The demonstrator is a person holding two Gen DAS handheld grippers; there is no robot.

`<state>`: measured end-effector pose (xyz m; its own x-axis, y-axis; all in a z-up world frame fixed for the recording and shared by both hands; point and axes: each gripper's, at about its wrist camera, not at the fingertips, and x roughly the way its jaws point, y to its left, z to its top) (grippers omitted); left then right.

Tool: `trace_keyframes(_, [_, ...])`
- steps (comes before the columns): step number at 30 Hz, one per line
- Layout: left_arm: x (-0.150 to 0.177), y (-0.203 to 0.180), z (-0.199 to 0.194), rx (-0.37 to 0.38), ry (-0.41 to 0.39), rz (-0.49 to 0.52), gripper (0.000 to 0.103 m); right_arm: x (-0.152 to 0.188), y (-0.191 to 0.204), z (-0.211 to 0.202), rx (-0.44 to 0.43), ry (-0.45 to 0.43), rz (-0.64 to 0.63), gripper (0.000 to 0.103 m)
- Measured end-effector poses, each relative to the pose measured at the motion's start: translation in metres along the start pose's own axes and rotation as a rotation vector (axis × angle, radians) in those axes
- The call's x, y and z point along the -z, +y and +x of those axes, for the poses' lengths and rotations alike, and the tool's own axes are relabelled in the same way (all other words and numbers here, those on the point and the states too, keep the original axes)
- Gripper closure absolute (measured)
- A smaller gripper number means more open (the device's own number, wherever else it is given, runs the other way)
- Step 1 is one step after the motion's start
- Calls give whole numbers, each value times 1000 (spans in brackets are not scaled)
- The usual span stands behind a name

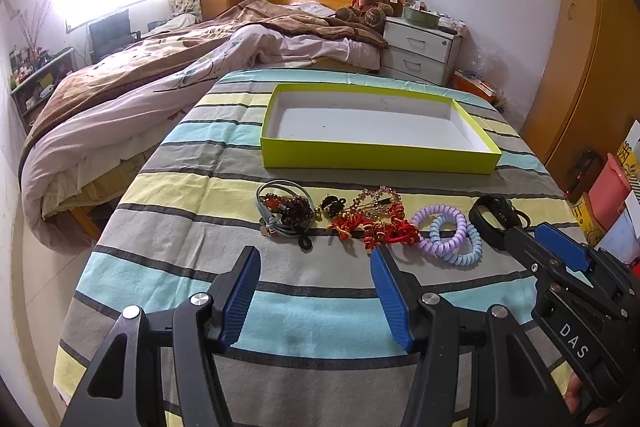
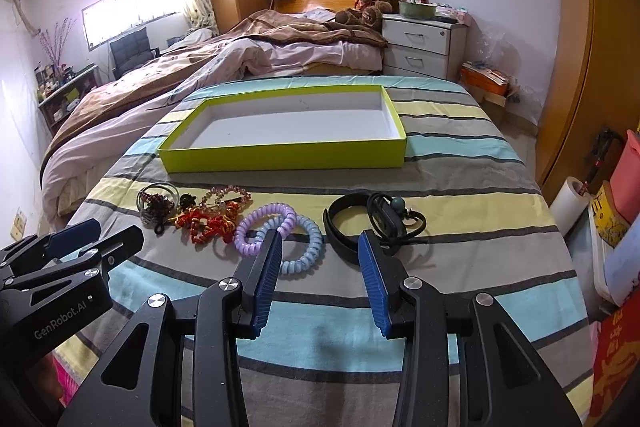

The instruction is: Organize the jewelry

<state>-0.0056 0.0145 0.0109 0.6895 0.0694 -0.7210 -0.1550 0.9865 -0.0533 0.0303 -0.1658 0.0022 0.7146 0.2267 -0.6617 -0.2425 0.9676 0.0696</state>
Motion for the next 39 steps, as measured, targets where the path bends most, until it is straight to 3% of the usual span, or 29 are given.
trace_keyframes(39, [2, 0, -6, -12, -5, 9, 46, 3, -1, 0, -3, 3, 8, 62])
